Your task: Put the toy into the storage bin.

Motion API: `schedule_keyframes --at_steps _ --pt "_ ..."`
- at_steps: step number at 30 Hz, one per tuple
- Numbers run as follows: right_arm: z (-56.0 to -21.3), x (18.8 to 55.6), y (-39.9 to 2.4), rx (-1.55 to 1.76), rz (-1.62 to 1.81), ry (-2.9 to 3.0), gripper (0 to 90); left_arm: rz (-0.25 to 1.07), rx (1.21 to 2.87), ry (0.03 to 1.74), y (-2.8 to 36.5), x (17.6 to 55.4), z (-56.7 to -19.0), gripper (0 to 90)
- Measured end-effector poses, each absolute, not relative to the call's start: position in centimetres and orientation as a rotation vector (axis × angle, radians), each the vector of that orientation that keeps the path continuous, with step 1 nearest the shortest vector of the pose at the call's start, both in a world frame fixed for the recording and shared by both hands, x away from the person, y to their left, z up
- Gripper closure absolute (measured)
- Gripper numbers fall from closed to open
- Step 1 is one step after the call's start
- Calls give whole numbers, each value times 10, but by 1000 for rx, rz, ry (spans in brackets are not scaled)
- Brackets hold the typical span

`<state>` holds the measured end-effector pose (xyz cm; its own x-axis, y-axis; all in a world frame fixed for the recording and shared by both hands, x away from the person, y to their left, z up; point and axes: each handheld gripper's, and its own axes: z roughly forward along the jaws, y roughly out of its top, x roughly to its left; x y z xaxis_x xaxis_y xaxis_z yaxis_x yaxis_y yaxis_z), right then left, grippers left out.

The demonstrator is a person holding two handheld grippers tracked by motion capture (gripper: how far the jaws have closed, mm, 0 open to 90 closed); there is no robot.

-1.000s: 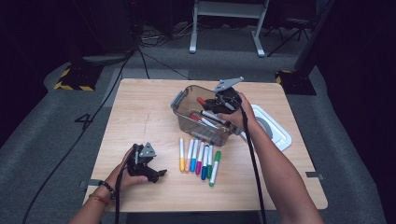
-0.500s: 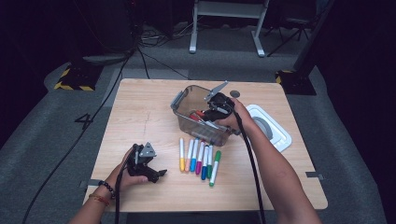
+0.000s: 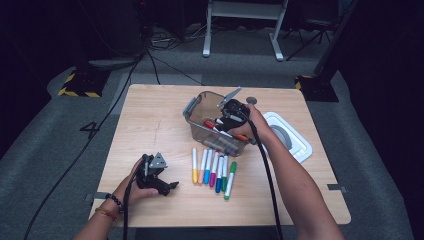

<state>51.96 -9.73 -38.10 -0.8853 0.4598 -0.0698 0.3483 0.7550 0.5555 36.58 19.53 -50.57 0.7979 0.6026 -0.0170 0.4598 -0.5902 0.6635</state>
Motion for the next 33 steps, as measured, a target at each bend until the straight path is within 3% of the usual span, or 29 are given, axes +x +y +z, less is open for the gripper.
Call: schedule_keyframes --at_steps 13,20,33 --pt "-339 487 -146 685 1171 2499 382 274 2306 781 195 366 -506 5" --pt "-322 454 -180 659 1221 2394 345 274 2306 781 195 366 -506 5" --pt "-337 404 -229 649 1229 2312 288 273 2305 781 195 366 -506 6"
